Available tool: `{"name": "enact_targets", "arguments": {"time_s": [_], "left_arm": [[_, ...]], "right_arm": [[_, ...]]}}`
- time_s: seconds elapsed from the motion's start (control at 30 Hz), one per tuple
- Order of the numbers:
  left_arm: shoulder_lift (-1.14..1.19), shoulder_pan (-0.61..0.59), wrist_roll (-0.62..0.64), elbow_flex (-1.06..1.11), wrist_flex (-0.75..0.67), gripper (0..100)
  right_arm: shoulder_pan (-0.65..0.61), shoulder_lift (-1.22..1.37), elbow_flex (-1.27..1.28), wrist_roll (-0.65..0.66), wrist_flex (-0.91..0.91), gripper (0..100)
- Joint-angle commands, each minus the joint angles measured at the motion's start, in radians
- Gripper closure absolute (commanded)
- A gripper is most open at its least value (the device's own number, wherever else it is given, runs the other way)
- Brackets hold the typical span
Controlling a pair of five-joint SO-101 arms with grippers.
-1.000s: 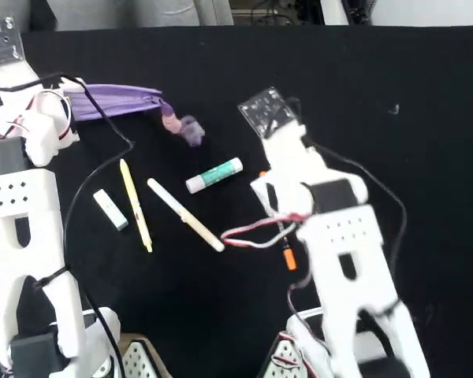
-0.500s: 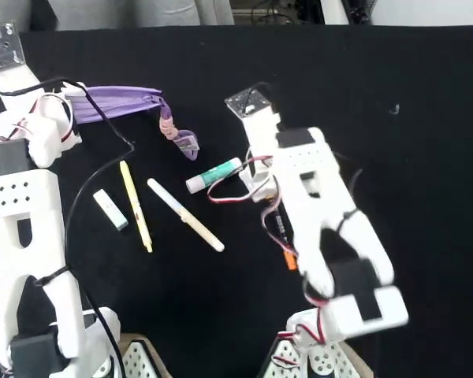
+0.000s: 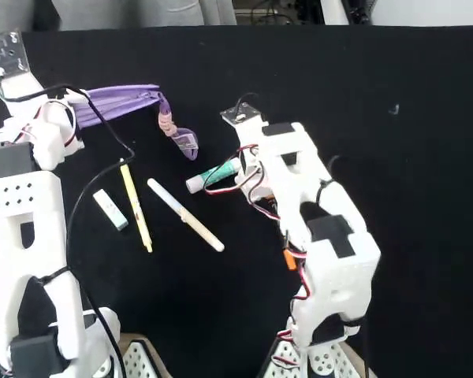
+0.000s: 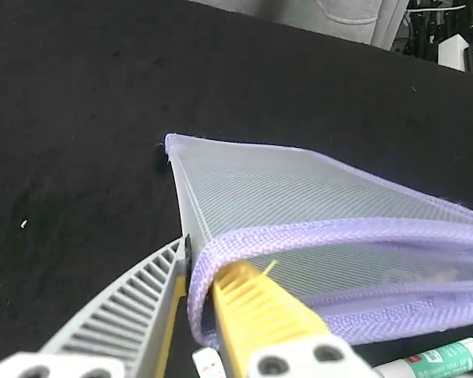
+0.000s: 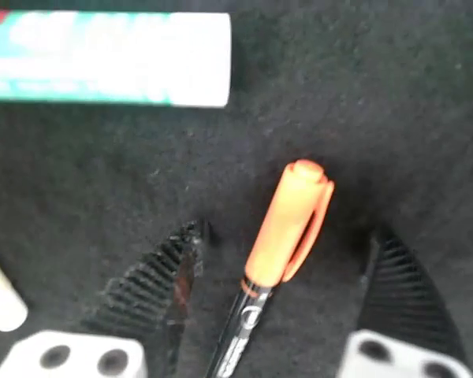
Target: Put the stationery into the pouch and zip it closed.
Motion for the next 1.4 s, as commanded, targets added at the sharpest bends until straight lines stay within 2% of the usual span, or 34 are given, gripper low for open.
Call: {"name": "enact_targets", "arguments": {"time_s": [0.0,0.1,0.23,0.5,0.67,1.07,1.17,1.37], "left_arm": [[-0.005,-0.007,0.012,0.022,-0.058,97],[-0.005,-0.007,0.012,0.031,-0.064,97],[-0.005,-0.004,0.012,0.035,-0.064,97],[-0.005,0.002,0.012,0.036,-0.063,97],[-0.015,0.064,0.014,0.022,-0.061,97],[-0.006,0.216,0.032,-0.225,0.123,97],[-0.005,0.252,0.080,-0.268,0.143,97],[-0.005,0.289,0.091,-0.312,0.144,97]], "right_arm": [[0.015,0.056,-0.099,-0.005,-0.006,81.6],[0.017,0.093,-0.137,-0.005,0.008,91.2],[0.017,0.124,-0.186,-0.003,0.049,98.6],[0.069,0.085,-0.216,-0.005,0.052,98.8],[0.114,-0.010,-0.219,0.000,0.044,98.8],[0.150,-0.242,-0.232,-0.005,0.015,98.8],[0.153,-0.308,-0.231,-0.005,-0.009,98.8],[0.149,-0.437,-0.231,-0.003,-0.083,98.8]]}}
